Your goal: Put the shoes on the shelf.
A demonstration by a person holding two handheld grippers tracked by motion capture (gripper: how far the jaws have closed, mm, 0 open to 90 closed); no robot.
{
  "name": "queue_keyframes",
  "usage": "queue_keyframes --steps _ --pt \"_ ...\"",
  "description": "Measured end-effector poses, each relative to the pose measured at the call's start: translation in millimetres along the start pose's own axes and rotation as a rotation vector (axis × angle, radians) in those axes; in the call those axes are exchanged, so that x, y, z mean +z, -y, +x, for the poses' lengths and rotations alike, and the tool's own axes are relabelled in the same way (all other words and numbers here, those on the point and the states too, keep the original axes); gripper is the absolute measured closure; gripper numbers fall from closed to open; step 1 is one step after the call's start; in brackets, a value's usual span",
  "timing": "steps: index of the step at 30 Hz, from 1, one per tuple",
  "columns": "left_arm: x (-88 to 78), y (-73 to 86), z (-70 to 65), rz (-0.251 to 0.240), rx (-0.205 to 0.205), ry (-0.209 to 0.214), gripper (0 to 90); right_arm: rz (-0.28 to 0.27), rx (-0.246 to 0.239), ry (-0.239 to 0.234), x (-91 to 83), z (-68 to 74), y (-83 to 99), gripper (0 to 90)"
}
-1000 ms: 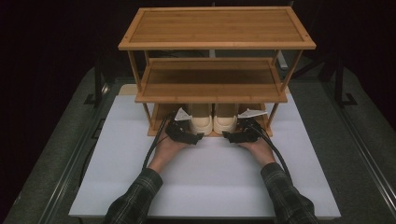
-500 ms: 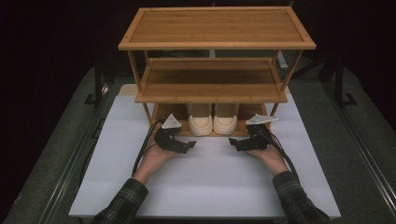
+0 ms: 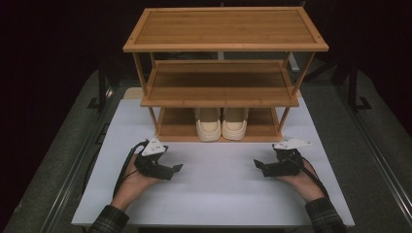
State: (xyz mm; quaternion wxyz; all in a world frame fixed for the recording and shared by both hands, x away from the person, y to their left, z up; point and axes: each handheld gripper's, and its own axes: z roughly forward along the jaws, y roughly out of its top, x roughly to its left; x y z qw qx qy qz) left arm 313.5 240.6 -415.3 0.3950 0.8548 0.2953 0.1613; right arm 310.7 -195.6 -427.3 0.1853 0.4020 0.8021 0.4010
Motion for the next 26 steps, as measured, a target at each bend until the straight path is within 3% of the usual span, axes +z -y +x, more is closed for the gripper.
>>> queue_keyframes --steps 5,13,21,26 --pt "-26.1 24.8 -0.3 0.021 -0.015 -0.032 13.4 0.012 0.011 0.011 -19.0 -4.2 19.5 8.3" --pt "-49.5 57.1 1.1 0.064 -0.055 -0.050 12.1 0.074 0.022 0.024 -40.5 -12.9 53.3 8.3" --pt "-49.2 82.2 5.6 0.134 -0.085 -0.066 8.1 0.129 0.041 0.045 -47.8 -19.5 73.5 8.2" --pt "-47.9 85.4 7.0 0.119 -0.098 -0.065 4.7 0.136 0.037 0.048 -47.2 -19.1 73.2 7.7"
